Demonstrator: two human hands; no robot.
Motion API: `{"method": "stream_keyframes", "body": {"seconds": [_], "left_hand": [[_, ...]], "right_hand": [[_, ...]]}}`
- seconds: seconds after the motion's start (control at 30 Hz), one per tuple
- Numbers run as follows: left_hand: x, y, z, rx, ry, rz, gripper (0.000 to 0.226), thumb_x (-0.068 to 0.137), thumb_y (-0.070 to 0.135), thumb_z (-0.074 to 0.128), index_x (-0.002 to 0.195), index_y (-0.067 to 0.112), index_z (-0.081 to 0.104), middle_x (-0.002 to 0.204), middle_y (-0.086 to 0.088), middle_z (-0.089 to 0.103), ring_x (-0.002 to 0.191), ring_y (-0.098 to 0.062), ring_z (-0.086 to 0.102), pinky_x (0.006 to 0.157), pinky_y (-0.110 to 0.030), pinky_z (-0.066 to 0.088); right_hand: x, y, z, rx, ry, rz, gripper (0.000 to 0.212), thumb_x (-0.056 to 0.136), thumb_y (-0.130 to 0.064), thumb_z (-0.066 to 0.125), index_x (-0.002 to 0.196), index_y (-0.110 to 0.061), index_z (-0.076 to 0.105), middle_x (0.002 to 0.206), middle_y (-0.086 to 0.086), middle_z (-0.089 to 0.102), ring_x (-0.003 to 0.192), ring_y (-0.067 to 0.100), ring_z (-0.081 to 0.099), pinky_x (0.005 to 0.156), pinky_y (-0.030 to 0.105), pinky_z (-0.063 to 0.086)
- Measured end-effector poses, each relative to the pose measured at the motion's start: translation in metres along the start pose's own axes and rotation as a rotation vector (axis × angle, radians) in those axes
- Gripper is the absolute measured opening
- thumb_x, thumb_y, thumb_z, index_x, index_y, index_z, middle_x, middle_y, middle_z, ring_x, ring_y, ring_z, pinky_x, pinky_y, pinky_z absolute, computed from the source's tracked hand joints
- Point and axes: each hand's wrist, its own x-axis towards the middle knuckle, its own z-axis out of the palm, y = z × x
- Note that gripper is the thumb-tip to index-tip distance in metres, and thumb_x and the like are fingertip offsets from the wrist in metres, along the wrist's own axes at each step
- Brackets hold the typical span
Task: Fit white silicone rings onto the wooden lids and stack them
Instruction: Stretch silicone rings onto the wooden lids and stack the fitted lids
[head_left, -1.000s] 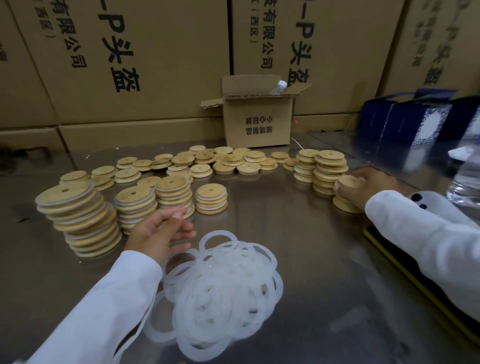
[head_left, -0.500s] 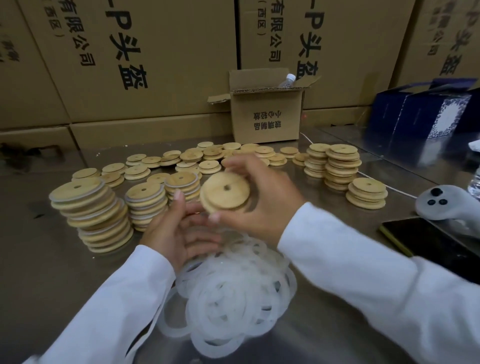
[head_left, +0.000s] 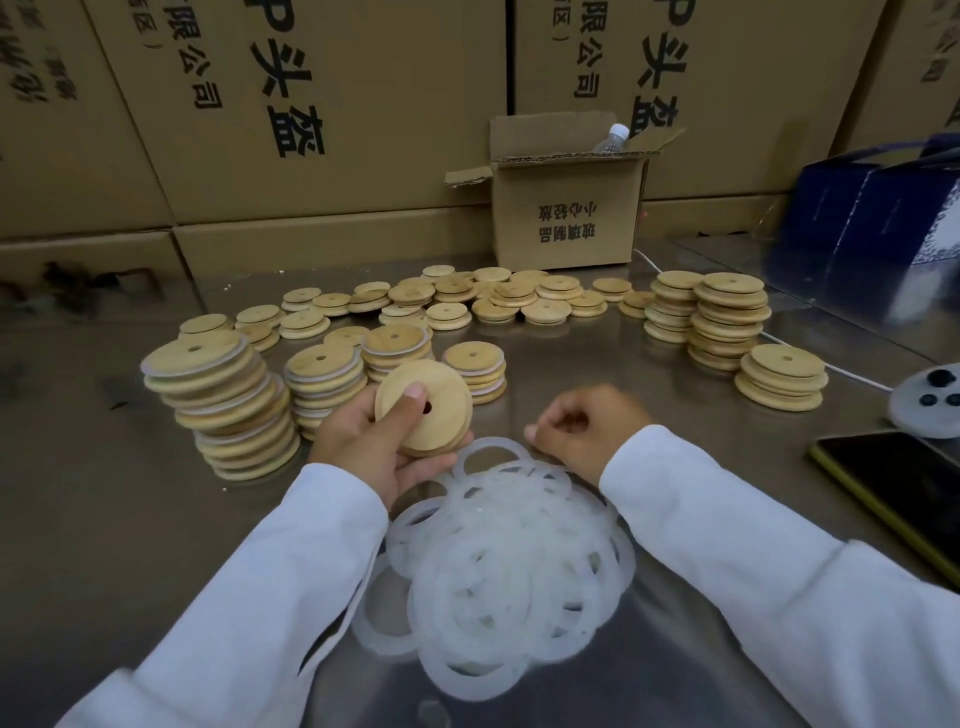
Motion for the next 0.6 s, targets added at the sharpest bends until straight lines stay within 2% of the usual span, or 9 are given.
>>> {"method": "stream_keyframes", "body": {"seconds": [0.07,0.13,0.23,0.3,0.43,0.5,0.6], "left_hand": [[0.000,-0.001,0.000,0.005,-0.019,0.003,0.010,0.088,0.018,0.056,0.092,0.013,0.063,0.074,-0.010,0.073,0.068,-0.031,0.071,0.046,-0.022,0.053],[-0.001,-0.001,-0.001,0.012,-0.024,0.001,0.009,0.088,0.018,0.056,0.091,0.013,0.062,0.072,-0.010,0.073,0.066,-0.030,0.071,0.045,-0.022,0.053],[-0.001,-0.001,-0.002,0.006,-0.032,-0.008,0.009,0.088,0.018,0.056,0.091,0.012,0.062,0.071,-0.010,0.073,0.064,-0.030,0.070,0.044,-0.022,0.052],[0.000,0.000,-0.001,0.001,-0.035,-0.014,0.009,0.088,0.017,0.055,0.092,0.011,0.062,0.070,-0.010,0.073,0.064,-0.030,0.070,0.043,-0.022,0.052],[0.001,0.000,0.001,0.011,-0.039,-0.024,0.012,0.089,0.018,0.055,0.094,0.009,0.061,0.072,-0.011,0.073,0.066,-0.032,0.071,0.044,-0.022,0.052],[0.001,-0.001,0.001,0.011,-0.039,-0.026,0.011,0.089,0.018,0.055,0.094,0.009,0.061,0.072,-0.010,0.073,0.067,-0.032,0.071,0.044,-0.021,0.052],[0.001,-0.001,0.001,0.002,-0.021,-0.033,0.011,0.088,0.018,0.056,0.093,0.010,0.062,0.072,-0.011,0.073,0.066,-0.031,0.071,0.044,-0.022,0.053]], "right_hand": [[-0.002,-0.002,0.000,-0.012,-0.036,-0.035,0.024,0.075,-0.038,0.071,0.055,-0.030,0.061,0.064,-0.013,0.058,0.061,0.001,0.054,0.048,0.011,0.033],[-0.004,-0.003,0.001,0.011,-0.080,-0.074,0.020,0.071,-0.038,0.075,0.056,-0.030,0.065,0.071,-0.012,0.057,0.065,0.002,0.055,0.053,0.010,0.037],[-0.006,-0.004,-0.002,0.104,-0.137,-0.104,0.012,0.067,-0.033,0.078,0.063,-0.025,0.071,0.081,-0.011,0.057,0.077,0.010,0.060,0.070,0.023,0.049],[-0.008,-0.005,-0.005,0.134,-0.175,-0.111,0.010,0.068,-0.030,0.078,0.065,-0.023,0.072,0.080,-0.009,0.060,0.078,0.013,0.062,0.074,0.026,0.052],[-0.009,-0.007,-0.009,0.091,-0.238,-0.125,0.017,0.075,-0.024,0.074,0.061,-0.029,0.066,0.077,-0.008,0.064,0.076,0.009,0.060,0.073,0.020,0.049],[-0.009,-0.007,-0.010,0.111,-0.228,-0.123,0.020,0.079,-0.020,0.070,0.062,-0.029,0.064,0.078,-0.004,0.066,0.073,0.009,0.060,0.072,0.019,0.048],[-0.009,-0.008,-0.012,0.298,-0.122,-0.144,0.017,0.083,-0.016,0.065,0.068,-0.023,0.065,0.072,-0.002,0.065,0.069,0.010,0.058,0.073,0.022,0.046]]}}
